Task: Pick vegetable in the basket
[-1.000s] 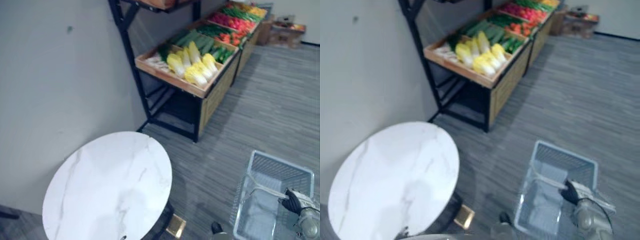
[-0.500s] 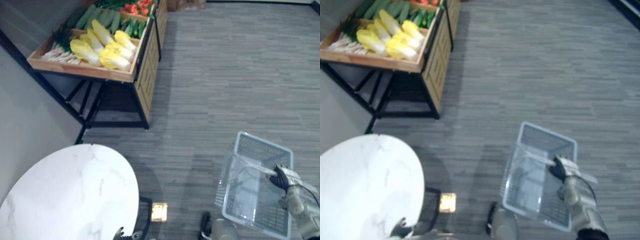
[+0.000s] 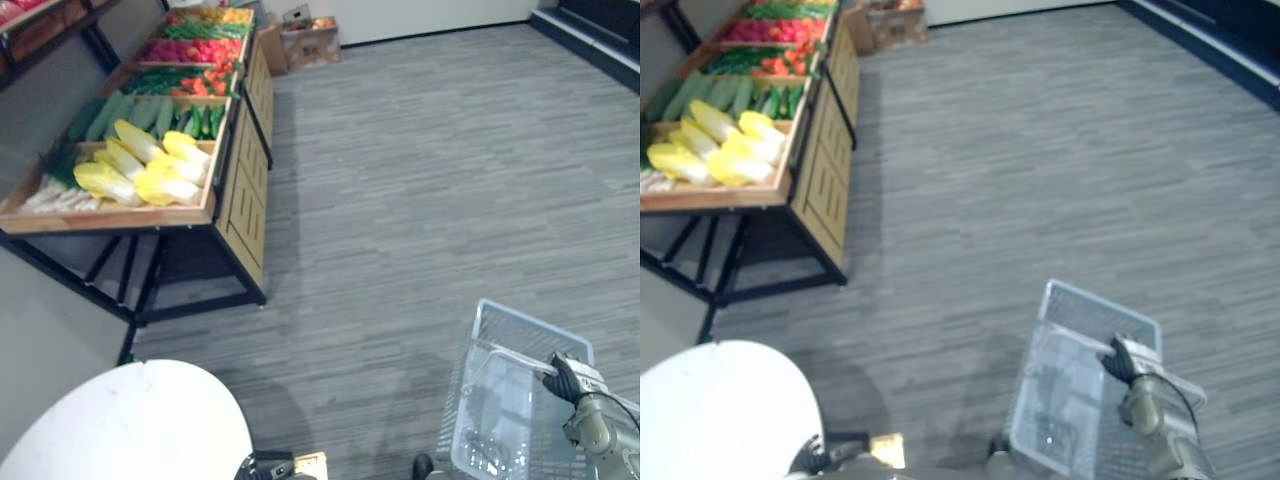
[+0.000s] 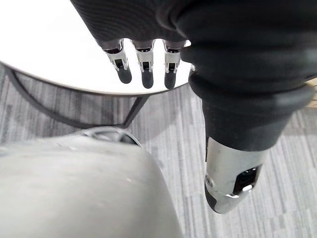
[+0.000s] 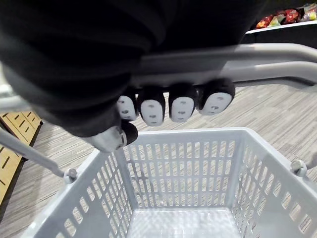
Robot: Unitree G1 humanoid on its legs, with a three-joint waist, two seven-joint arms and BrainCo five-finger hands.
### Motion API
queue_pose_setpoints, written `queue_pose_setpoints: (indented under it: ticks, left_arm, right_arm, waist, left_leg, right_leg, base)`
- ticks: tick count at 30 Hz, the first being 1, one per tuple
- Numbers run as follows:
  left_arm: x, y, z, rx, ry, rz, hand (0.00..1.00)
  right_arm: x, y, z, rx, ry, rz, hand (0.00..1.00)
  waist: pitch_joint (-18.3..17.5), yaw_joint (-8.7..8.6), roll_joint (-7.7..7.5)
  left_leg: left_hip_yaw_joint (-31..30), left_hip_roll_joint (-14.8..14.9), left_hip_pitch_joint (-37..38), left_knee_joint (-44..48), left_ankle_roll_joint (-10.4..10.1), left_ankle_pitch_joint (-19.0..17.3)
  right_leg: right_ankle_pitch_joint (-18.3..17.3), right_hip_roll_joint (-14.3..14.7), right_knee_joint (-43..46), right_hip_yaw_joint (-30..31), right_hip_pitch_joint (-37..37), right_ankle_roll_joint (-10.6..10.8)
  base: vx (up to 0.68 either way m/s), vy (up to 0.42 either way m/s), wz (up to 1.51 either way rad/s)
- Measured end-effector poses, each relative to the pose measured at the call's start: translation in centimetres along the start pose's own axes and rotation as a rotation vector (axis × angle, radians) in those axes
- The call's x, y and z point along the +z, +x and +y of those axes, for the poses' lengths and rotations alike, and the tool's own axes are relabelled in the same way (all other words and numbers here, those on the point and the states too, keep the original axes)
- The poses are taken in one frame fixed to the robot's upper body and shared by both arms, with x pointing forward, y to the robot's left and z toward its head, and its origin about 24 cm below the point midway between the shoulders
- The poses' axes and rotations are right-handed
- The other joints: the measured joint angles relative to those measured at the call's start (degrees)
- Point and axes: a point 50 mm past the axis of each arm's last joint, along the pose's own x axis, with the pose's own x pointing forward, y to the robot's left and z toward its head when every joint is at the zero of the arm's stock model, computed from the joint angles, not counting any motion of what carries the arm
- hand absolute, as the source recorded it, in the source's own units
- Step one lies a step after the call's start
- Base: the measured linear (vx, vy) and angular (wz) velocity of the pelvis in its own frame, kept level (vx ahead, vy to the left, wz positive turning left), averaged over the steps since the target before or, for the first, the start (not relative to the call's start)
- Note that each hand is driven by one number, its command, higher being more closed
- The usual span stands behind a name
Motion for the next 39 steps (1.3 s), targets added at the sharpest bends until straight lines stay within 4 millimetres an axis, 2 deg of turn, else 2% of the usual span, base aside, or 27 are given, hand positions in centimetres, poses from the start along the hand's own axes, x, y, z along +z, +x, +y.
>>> queue_pose_setpoints:
  ticks: [1,3,4,6,7,9,10,12,15,16,18,19,20,21,23,24,25,28,29,30,31,33,34,36,37,38,39]
  left_arm:
    - [-0.6,-0.2,0.1,0.005,0.001,0.017,0.00]
    - [-0.9,-0.3,0.1,0.006,-0.002,0.021,0.00]
    - [-1.1,-0.4,0.1,0.003,0.002,0.025,0.00]
    - [-1.2,-0.4,0.3,0.007,0.008,0.026,0.00]
    - [-1.1,-0.4,0.4,0.011,0.010,0.024,0.00]
    - [-0.7,-0.2,1.0,0.035,0.015,0.012,0.00]
    - [-0.7,-0.2,1.1,0.038,0.014,0.014,0.00]
    - [-0.9,-0.3,1.2,0.048,0.013,0.022,0.00]
    - [-1.4,-0.4,1.0,0.042,0.027,0.043,0.00]
    - [-1.5,-0.4,0.8,0.038,0.032,0.047,0.00]
    - [-1.5,-0.4,1.1,0.032,0.083,0.043,0.00]
    - [-1.4,-0.3,1.4,0.036,0.093,0.039,0.00]
    - [-1.4,-0.3,1.7,0.036,0.116,0.036,0.00]
    - [-1.3,-0.3,1.7,0.034,0.121,0.033,0.00]
    - [-0.1,0.0,2.0,0.036,0.136,-0.005,0.00]
    - [0.3,0.1,2.1,0.038,0.137,-0.020,0.00]
    - [1.0,0.3,1.7,0.031,0.129,-0.041,0.00]
    - [2.1,0.5,1.1,0.019,0.121,-0.069,0.00]
    - [2.8,0.7,0.8,0.013,0.117,-0.088,0.00]
    - [3.4,0.8,0.4,0.005,0.111,-0.106,0.00]
    - [3.4,0.8,0.2,0.001,0.110,-0.110,0.00]
    - [2.8,0.7,0.8,0.020,0.095,-0.089,0.00]
    - [2.4,0.6,0.6,0.021,0.083,-0.074,0.00]
    - [1.9,0.4,-0.2,0.003,0.073,-0.059,0.00]
    - [1.7,0.4,-0.4,-0.001,0.071,-0.054,0.00]
    - [1.6,0.3,-0.7,-0.010,0.065,-0.051,0.00]
    - [1.7,0.4,-0.5,-0.004,0.068,-0.055,0.00]
  right_arm:
    - [0.3,0.0,0.3,0.003,0.016,-0.002,1.00]
    - [0.4,0.0,0.5,0.005,0.023,-0.003,1.00]
    - [0.5,0.0,0.5,0.005,0.028,-0.005,1.00]
    - [1.1,0.0,1.0,0.020,0.029,-0.027,1.00]
    - [1.3,0.0,1.1,0.023,0.032,-0.039,1.00]
    - [2.0,0.4,0.8,0.005,0.064,-0.057,1.00]
    - [2.1,0.6,0.7,0.000,0.066,-0.062,1.00]
    - [3.0,1.4,-0.1,-0.027,0.072,-0.086,1.00]
    - [3.4,1.6,-0.2,-0.038,0.086,-0.097,1.00]
    - [3.6,1.6,-0.1,-0.036,0.091,-0.097,1.00]
    - [3.7,1.0,1.3,-0.004,0.125,-0.079,1.00]
    - [3.7,0.8,1.7,0.004,0.133,-0.075,1.00]
    - [3.8,0.8,1.8,-0.011,0.140,-0.068,1.00]
    - [3.7,0.8,1.7,-0.017,0.141,-0.066,1.00]
    - [3.6,0.7,1.8,-0.020,0.145,-0.060,1.00]
    - [3.6,0.7,1.8,-0.024,0.145,-0.059,1.00]
    - [3.4,0.8,1.6,-0.032,0.147,-0.050,1.00]
    - [3.1,0.7,1.4,-0.046,0.154,-0.035,1.00]
    - [2.7,0.6,1.2,-0.055,0.159,-0.019,1.00]
    - [2.1,0.4,1.1,-0.064,0.162,0.004,1.00]
    - [1.8,0.3,1.1,-0.066,0.162,0.017,1.00]
    - [1.1,-0.3,1.6,-0.058,0.171,0.057,1.00]
    - [0.4,-0.3,1.3,-0.081,0.186,0.101,1.00]
    - [-0.1,-0.3,0.9,-0.092,0.190,0.124,1.00]
    - [0.0,-0.3,0.9,-0.090,0.188,0.119,1.00]
    - [0.0,-0.4,1.1,-0.081,0.185,0.117,1.00]
    - [-0.2,-0.8,1.6,-0.061,0.180,0.124,1.00]
  waist:
    - [0.02,0.01,-0.02]
    - [0.00,-0.01,0.00]
    - [-0.01,0.21,0.47]
    - [-0.34,1.18,0.14]
    - [-0.34,1.21,-0.47]
    - [0.35,1.12,-2.04]
    - [0.42,1.23,-2.25]
    - [0.47,2.32,-2.57]
    - [0.33,2.90,-2.68]
    - [0.25,2.92,-2.40]
    - [0.45,2.54,-2.90]
    - [0.47,2.53,-3.24]
    - [0.61,2.45,-4.62]
    - [0.71,2.27,-4.92]
    - [0.87,0.82,-4.85]
    - [0.99,0.48,-4.66]
    - [1.48,-0.04,-3.87]
    - [2.05,-0.91,-2.96]
    - [2.20,-1.01,-2.82]
    - [2.44,-1.13,-2.44]
    - [2.44,-1.29,-2.50]
    - [2.39,-2.03,-3.48]
    - [2.28,-2.21,-2.72]
    - [1.52,-1.77,0.11]
    - [1.61,-1.76,0.33]
    - [1.58,-1.87,0.49]
    - [1.81,-1.82,0.37]
  left_leg:
    - [-0.84,-1.64,-0.68,-8.72,-0.26,0.55]
    - [-3.80,-3.63,-1.54,-16.80,-0.17,2.67]
    - [-7.14,-4.76,-1.76,-23.02,-1.06,6.58]
    - [-7.54,-6.48,-1.49,-22.53,-0.53,9.85]
    - [-7.50,-7.13,-1.89,-22.02,-0.20,9.59]
    - [-7.19,-9.33,-3.61,-18.58,2.99,7.50]
    - [-6.86,-9.68,-3.80,-17.92,3.37,7.24]
    - [-5.06,-10.81,-4.41,-14.91,4.50,4.96]
    - [-5.16,-11.72,-3.92,-13.51,4.90,1.05]
    - [-5.52,-11.71,-3.42,-13.78,4.92,0.89]
    - [-5.03,-11.97,1.51,-16.52,5.89,0.27]
    - [-4.77,-12.47,3.29,-17.08,6.51,-0.07]
    - [-4.71,-13.44,6.48,-18.37,7.72,-0.94]
    - [-4.90,-13.72,7.95,-18.97,8.36,-1.33]
    - [-7.28,-13.40,12.44,-21.33,8.99,-1.71]
    - [-7.83,-13.25,13.62,-22.27,8.99,-1.71]
    - [-8.77,-12.81,16.25,-24.06,8.98,-1.70]
    - [-10.99,-12.62,18.11,-25.04,8.95,-1.70]
    - [-12.18,-12.50,18.77,-25.34,8.49,-1.82]
    - [-13.60,-12.36,19.74,-25.57,6.73,-2.56]
    - [-14.35,-12.34,20.24,-25.59,5.42,-3.33]
    - [-16.93,-12.15,23.34,-26.08,1.61,-6.02]
    - [-18.09,-10.83,23.99,-25.47,0.92,-6.83]
    - [-19.68,-7.36,20.95,-16.20,-0.29,-5.96]
    - [-19.73,-6.51,19.08,-12.41,-0.60,-4.93]
    - [-20.10,-5.19,14.96,-2.65,-1.78,-1.20]
    - [-19.86,-3.81,11.43,5.84,-2.18,5.21]
  right_leg:
    - [-0.59,-0.63,0.01,0.24,0.73,0.88]
    - [-1.41,-1.31,0.22,0.17,1.08,2.08]
    - [-2.21,-1.45,0.23,0.11,1.62,3.33]
    - [-2.16,-2.54,-1.00,-0.24,2.89,4.14]
    - [-1.95,-3.31,-1.44,-0.63,3.35,4.49]
    - [-1.45,-5.77,-1.99,-1.07,3.38,5.64]
    - [-1.51,-6.27,-2.04,-0.84,3.36,5.99]
    - [-0.89,-8.25,-2.56,-0.15,3.37,9.12]
    - [-0.13,-9.40,1.54,-0.20,1.45,10.79]
    - [-0.12,-9.39,4.63,-0.11,-0.07,10.78]
    - [0.49,-11.37,25.46,0.05,-8.17,9.81]
    - [1.67,-12.47,31.19,0.14,-10.14,8.18]
    - [5.82,-14.27,39.88,0.74,-13.23,4.57]
    - [6.09,-14.52,43.79,1.80,-14.79,4.79]
    - [-1.61,-11.06,52.79,1.70,-19.03,4.18]
    - [-3.76,-10.05,52.72,0.23,-19.79,3.29]
    - [-5.91,-7.96,47.90,-4.25,-20.87,1.03]
    - [-5.36,-4.82,31.82,-6.24,-22.59,1.50]
    - [-3.80,-3.38,21.51,-4.22,-22.89,3.48]
    - [-0.50,-2.64,11.01,-0.52,-22.55,5.60]
    - [1.09,-2.77,7.00,1.43,-22.49,5.82]
    - [4.93,-3.99,5.00,4.59,-22.14,6.23]
    - [7.74,-3.56,9.17,4.31,-23.14,6.06]
    - [3.69,-2.18,17.38,1.22,-24.18,2.91]
    - [2.41,-1.94,18.44,0.34,-23.60,2.10]
    - [-0.08,-1.51,19.29,-1.32,-21.42,1.48]
    - [-1.56,-1.18,18.79,-2.77,-18.18,0.89]
  base:
    - [0.10,0.191,-0.07]
    - [0.12,0.262,0.00]
    - [0.13,0.287,-0.05]
    - [0.18,0.259,-0.15]
    - [0.21,0.228,0.07]
    - [0.18,0.220,0.12]
    - [0.16,0.185,-0.13]
    - [0.18,0.148,-0.27]
    - [0.26,0.143,-0.31]
    - [0.23,0.159,-0.36]
    - [0.25,0.181,-0.23]
    - [0.27,0.160,-0.09]
    - [0.24,0.113,-0.03]
    - [0.32,0.105,0.18]
    - [0.36,0.045,0.51]
    - [0.44,0.001,0.57]
    - [0.35,-0.016,0.41]
    - [0.35,-0.071,0.53]
    - [0.49,-0.184,0.82]
    - [0.43,-0.186,0.82]
    - [0.45,-0.228,0.88]
    - [0.52,-0.337,0.84]
    - [0.61,-0.419,0.76]
    - [0.57,-0.389,0.49]
    - [0.48,-0.359,0.40]
    - [0.46,-0.342,0.49]
    - [0.46,-0.324,0.54]
